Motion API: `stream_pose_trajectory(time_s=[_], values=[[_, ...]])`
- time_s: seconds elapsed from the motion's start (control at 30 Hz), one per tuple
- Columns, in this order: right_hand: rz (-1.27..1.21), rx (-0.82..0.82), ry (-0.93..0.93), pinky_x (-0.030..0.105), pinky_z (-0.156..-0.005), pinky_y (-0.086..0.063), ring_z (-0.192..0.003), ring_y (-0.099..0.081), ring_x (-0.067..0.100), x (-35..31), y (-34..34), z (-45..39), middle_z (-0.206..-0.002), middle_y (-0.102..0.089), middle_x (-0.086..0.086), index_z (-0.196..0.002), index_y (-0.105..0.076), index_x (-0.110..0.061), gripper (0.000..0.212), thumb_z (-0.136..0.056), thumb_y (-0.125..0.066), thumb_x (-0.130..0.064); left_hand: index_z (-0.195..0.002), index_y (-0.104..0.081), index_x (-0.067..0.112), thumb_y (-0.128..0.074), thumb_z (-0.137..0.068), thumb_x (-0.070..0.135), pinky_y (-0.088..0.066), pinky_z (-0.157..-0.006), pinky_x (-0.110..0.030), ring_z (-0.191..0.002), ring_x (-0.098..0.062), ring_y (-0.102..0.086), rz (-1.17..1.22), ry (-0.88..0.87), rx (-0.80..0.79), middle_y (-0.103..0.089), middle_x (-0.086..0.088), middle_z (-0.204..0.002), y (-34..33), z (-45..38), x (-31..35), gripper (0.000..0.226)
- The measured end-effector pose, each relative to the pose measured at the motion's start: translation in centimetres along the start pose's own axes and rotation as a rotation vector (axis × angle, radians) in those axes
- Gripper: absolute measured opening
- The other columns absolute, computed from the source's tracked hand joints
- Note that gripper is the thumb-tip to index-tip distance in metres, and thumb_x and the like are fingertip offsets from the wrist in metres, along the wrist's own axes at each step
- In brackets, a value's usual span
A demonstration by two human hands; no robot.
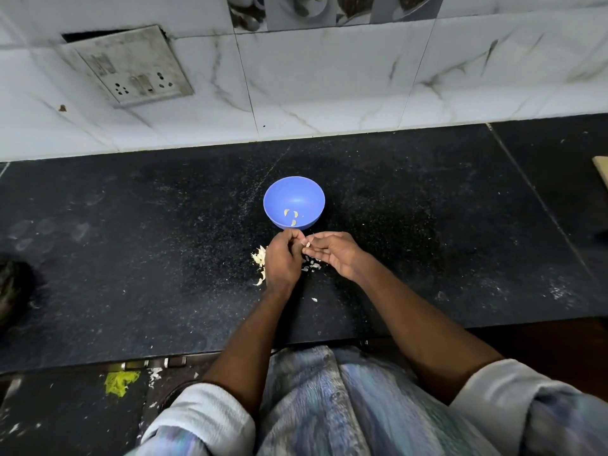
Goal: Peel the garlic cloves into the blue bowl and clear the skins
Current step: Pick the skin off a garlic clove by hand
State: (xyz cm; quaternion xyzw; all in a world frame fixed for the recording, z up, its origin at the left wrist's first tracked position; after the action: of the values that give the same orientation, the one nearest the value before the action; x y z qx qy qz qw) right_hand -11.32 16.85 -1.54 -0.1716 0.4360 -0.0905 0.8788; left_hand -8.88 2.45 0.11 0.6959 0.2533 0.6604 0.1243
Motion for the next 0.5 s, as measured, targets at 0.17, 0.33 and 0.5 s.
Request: stream_pose_trajectory(time_s=[0.17, 0.33, 0.5], values=[[-0.008, 0.008, -0.023, 0.026, -0.077, -0.061, -0.085, -0.076, 0.025, 0.3, -0.1, 0.2, -0.101, -0.074, 0.022, -0.119, -0.064, 0.015, 0.024, -0.096, -0.060, 0.009, -0.082, -0.059, 0.024, -0.061, -0.099, 0.011, -0.049, -0.068, -0.039, -0.075, -0.017, -0.057, 0.039, -0.034, -0.013, -0.061, 0.008, -0.075, 0.1, 0.7, 0.4, 0.022], [0.034, 0.021, 0.016, 0.024, -0.079, -0.061, -0.083, -0.074, 0.020, 0.4, 0.1, 0.4, -0.094, -0.075, 0.018, -0.108, -0.065, 0.005, 0.013, -0.101, -0.055, 0.006, -0.086, -0.061, 0.024, -0.062, -0.099, 0.010, -0.052, -0.073, -0.043, -0.077, -0.022, -0.060, 0.092, -0.004, -0.030, -0.065, 0.007, -0.079, 0.0, 1.1, -0.2, 0.019], [0.162, 0.082, 0.124, 0.024, -0.076, -0.061, -0.079, -0.073, 0.019, 0.0, 0.7, 0.4, -0.097, -0.072, 0.019, -0.107, -0.067, 0.005, 0.011, -0.100, -0.063, -0.003, -0.093, -0.074, 0.013, -0.072, -0.098, 0.012, -0.058, -0.073, -0.032, -0.074, -0.016, -0.072, 0.225, 0.168, 0.000, -0.077, 0.002, -0.085, -0.1, 1.1, -1.0, 0.006]])
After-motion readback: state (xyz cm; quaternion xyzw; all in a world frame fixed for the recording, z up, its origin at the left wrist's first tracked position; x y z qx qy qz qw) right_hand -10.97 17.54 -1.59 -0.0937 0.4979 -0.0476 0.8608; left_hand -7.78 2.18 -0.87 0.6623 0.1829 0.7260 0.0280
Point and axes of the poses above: each hand's wrist, its own z-axis away from the middle knuckle, its own y-axis out of the back of the hand, x = y × z, the point moved 5 cm from there along -z, towards the middle knuckle
